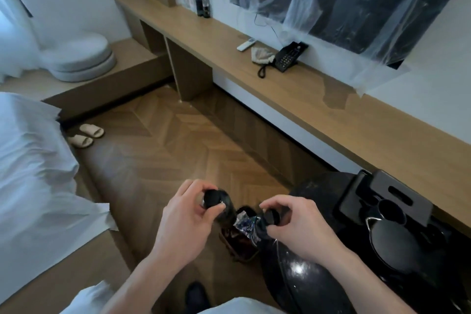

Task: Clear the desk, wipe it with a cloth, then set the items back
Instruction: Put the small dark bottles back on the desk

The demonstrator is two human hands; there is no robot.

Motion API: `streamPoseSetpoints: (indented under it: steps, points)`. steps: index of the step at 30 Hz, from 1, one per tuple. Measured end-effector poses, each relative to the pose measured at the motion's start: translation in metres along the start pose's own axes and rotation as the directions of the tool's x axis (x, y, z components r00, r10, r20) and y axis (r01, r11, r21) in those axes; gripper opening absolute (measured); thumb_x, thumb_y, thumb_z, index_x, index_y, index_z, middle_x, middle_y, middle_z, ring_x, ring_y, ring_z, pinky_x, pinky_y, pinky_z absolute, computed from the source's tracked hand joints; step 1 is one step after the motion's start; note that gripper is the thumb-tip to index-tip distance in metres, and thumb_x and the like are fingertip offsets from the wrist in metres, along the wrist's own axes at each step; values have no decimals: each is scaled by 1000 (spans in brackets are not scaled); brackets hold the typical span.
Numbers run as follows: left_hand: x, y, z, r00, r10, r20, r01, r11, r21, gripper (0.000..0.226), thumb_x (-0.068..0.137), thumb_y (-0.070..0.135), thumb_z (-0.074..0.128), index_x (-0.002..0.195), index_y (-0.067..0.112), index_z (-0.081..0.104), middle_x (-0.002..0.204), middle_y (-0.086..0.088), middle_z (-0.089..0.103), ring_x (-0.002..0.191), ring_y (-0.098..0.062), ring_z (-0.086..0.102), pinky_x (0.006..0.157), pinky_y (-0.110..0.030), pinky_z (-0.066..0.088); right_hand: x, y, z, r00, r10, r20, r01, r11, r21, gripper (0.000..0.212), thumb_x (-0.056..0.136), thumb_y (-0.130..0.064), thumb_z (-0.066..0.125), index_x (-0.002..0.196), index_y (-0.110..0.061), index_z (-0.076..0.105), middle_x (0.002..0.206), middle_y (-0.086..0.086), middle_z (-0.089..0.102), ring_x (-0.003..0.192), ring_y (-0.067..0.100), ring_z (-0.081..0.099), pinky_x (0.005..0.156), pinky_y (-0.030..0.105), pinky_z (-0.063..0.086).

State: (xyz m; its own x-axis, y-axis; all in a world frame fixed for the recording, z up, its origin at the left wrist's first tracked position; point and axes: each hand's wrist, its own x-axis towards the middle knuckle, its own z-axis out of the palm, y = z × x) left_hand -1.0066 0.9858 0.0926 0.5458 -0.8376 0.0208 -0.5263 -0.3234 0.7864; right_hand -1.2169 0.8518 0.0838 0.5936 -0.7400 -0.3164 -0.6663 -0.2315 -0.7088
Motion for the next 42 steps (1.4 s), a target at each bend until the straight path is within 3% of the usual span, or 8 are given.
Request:
streamPoseSetpoints:
  steps: [4,11,16,23,30,33,37,42]
  points:
    - [19,-20,-52,999,6,-41,-6,1000,3,26,86,25,83,96,39,64,104,21,60,79,-4,66,71,-18,46,30,-48,11,1000,-21,-17,22,999,34,36,76,-27,88,102,-47,73,103,-26,70,88,0,69,74,22,62]
    - [67,-52,-107,996,55,-67,-53,998,30,25,86,31,82,98,41,63,101,20,59,79,-6,67,66,-12,45,72,-111,36,988,-83,-127,92,993,67,28,76,-32,89,98,-43,76,98,-28,72,100,-7,66,87,22,60]
    - [117,-59,-136,992,69,-104,-74,996,-41,27,84,29,84,94,42,63,103,19,62,76,-10,67,71,-29,55,111,-147,35,978,-108,-176,129,985,110,27,76,-24,90,95,-38,77,91,-27,73,90,-1,70,79,23,61]
    - [214,-78,-164,991,86,-105,-86,996,-1,25,85,32,82,101,39,65,104,21,62,83,-7,67,71,-18,54,218,-180,28,962,-148,-230,185,972,148,29,74,-29,92,97,-39,76,91,-25,74,87,-1,70,68,16,57]
    - [347,-99,-184,997,60,-54,-53,990,129,28,83,35,83,102,44,64,105,25,61,88,-4,65,71,-20,54,342,-194,21,972,-63,-225,110,972,206,33,73,-31,91,98,-43,73,91,-30,72,89,-6,69,73,20,61]
    - [399,-96,-199,993,66,-99,-58,995,81,29,83,28,85,98,43,65,104,21,63,82,-7,67,72,-28,56,396,-212,8,972,-82,-222,119,980,162,34,74,-31,90,99,-44,71,93,-25,72,91,-8,67,74,16,59]
    - [447,-105,-214,988,59,-141,-52,997,59,28,85,25,84,101,40,66,103,20,63,84,-8,67,70,-25,55,455,-233,-2,978,-136,-156,144,989,41,36,74,-33,91,102,-42,70,92,-26,71,91,-13,65,68,6,54]
    - [507,-124,-236,983,52,-175,-46,998,42,28,84,27,82,101,42,66,102,22,63,86,-6,66,72,-23,52,519,-268,-12,975,-161,-156,164,986,11,33,73,-32,90,100,-40,72,89,-21,72,87,-9,66,68,14,58]
